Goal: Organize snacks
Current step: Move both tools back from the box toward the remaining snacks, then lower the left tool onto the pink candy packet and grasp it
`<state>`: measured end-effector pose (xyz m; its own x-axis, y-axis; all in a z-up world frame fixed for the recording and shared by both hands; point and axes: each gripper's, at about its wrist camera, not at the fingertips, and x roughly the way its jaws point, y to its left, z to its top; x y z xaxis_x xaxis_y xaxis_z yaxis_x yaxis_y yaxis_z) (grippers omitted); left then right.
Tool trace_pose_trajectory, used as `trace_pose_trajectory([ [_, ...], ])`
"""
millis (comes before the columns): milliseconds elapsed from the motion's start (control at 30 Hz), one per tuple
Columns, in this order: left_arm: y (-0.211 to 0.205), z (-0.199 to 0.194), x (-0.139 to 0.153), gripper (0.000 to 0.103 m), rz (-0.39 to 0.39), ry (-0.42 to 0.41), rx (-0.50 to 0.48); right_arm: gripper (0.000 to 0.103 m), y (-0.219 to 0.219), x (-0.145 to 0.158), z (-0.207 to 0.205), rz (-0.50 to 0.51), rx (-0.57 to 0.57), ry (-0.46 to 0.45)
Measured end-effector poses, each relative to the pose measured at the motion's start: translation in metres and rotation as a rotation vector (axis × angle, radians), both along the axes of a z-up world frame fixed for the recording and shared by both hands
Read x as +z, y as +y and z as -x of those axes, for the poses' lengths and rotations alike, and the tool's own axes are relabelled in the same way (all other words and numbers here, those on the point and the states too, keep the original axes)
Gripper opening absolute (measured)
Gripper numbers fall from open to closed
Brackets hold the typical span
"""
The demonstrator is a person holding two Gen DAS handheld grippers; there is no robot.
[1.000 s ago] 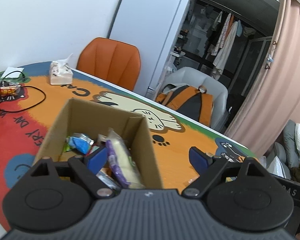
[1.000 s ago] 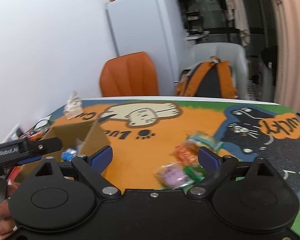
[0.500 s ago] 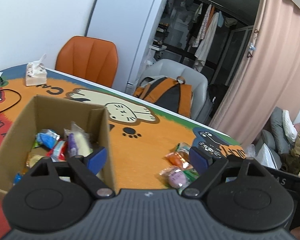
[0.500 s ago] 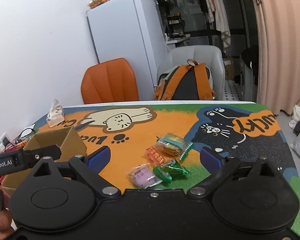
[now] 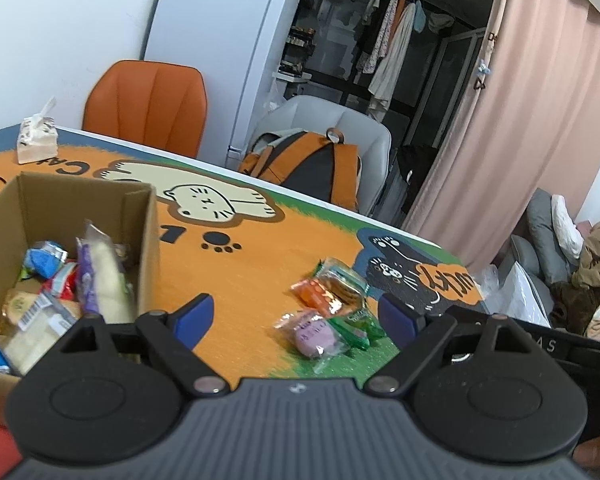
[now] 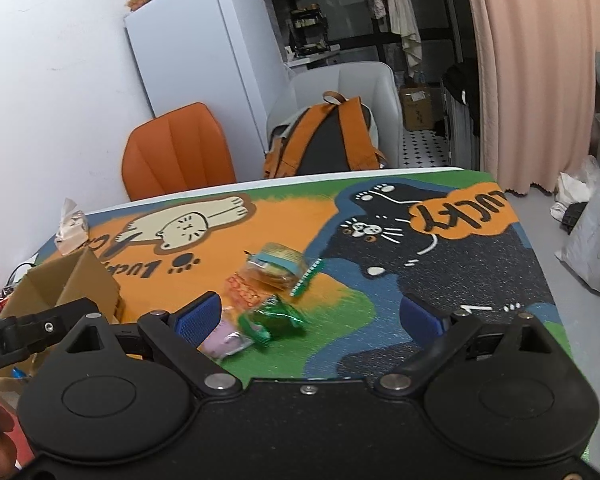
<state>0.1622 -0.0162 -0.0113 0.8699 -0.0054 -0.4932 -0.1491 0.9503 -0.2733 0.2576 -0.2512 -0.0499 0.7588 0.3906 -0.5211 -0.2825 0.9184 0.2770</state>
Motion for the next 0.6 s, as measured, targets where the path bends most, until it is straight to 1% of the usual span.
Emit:
trace_pose_trajectory([
  [233, -0.014, -0.01, -0.013, 0.088, -0.012, 0.028, -0.029, 0.097, -0.007, -0.011, -0.006, 0.003, 0.002, 0.02],
  [333, -0.019, -0.013, -0.019, 0.088, -0.029, 0.026, -0.036, 0.095, -0.009, -0.016, -0.01, 0.005, 0.004, 0.029],
  [467, -0.02, -0.018, -0.025, 0.088, -0.005, 0.027, -0.034, 0.087, -0.009, -0.021, -0.013, 0.009, 0.024, 0.036],
  [567, -0.023, -0.024, -0.03, 0.088, -0.02, 0.023, -0.042, 0.08, -0.009, -0.026, -0.018, -0.005, 0.041, 0.052],
  [600, -0.024, -0.029, -0.032, 0.088, -0.022, 0.029, -0.044, 0.08, -0.008, -0.027, -0.02, -0.005, 0.047, 0.058],
])
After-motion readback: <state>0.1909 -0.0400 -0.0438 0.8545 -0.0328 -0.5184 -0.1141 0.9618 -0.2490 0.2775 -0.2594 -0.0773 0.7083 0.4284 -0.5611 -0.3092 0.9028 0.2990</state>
